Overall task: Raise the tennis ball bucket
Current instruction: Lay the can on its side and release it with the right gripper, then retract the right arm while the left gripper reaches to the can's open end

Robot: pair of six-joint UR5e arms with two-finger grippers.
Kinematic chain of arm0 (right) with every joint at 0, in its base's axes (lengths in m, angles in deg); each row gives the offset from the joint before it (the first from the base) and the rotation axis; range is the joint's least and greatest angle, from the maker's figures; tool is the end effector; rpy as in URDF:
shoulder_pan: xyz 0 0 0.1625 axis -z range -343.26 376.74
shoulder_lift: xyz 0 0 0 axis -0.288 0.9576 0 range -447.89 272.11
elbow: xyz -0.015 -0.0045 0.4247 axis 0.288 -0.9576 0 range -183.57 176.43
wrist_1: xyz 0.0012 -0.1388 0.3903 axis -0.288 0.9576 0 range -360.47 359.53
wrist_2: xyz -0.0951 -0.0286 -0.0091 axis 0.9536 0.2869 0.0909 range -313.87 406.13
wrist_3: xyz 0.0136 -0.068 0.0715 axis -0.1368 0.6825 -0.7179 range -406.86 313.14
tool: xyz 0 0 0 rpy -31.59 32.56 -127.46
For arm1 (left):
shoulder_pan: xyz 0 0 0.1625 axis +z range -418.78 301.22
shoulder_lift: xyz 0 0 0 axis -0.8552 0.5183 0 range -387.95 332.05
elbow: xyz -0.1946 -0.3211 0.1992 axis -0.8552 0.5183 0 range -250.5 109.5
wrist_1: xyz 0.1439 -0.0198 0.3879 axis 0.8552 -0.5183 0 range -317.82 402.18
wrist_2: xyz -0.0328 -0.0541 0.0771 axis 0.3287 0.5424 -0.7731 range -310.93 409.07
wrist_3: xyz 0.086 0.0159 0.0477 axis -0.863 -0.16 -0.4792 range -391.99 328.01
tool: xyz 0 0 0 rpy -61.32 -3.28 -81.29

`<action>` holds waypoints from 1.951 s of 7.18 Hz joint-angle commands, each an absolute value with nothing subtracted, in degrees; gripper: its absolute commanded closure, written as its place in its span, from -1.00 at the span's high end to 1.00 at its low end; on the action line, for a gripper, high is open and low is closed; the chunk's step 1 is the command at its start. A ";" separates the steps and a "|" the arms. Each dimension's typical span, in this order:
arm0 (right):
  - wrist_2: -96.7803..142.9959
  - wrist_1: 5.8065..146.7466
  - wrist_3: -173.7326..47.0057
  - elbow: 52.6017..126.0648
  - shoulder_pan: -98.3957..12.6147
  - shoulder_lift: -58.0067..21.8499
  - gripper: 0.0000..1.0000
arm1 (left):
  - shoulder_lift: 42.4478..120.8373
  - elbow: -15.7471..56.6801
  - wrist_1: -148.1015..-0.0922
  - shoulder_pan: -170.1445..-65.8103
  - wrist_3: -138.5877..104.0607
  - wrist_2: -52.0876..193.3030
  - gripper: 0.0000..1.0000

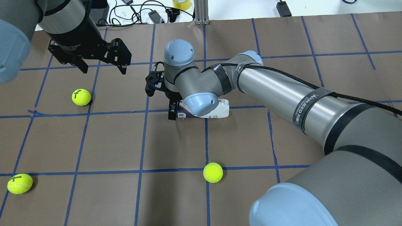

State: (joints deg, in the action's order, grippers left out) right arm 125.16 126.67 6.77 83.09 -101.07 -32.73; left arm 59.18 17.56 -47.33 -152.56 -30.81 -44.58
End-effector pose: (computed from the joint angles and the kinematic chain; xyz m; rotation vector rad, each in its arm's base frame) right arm 0.4547 -0.5359 0.2188 -1.9483 2.2417 -0.2060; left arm -0.1583 -0.4685 0.5301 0.0652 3.0778 -0.1464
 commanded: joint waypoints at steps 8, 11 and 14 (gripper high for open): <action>124.96 111.11 4.31 83.09 -85.86 -19.90 1.00 | 62.21 20.38 -45.54 -152.12 -29.98 -38.20 1.00; 129.80 100.75 -14.20 83.00 -79.95 -10.84 1.00 | 69.31 22.65 -45.10 -148.79 -31.89 -24.48 1.00; 132.94 96.12 -41.40 83.44 -79.50 -1.59 1.00 | 79.68 25.73 -40.53 -147.04 -36.65 -13.49 1.00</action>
State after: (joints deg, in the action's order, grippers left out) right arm 130.51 96.91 -34.18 83.31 -79.93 -4.23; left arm 75.65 24.88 -41.84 -148.22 -35.62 -20.11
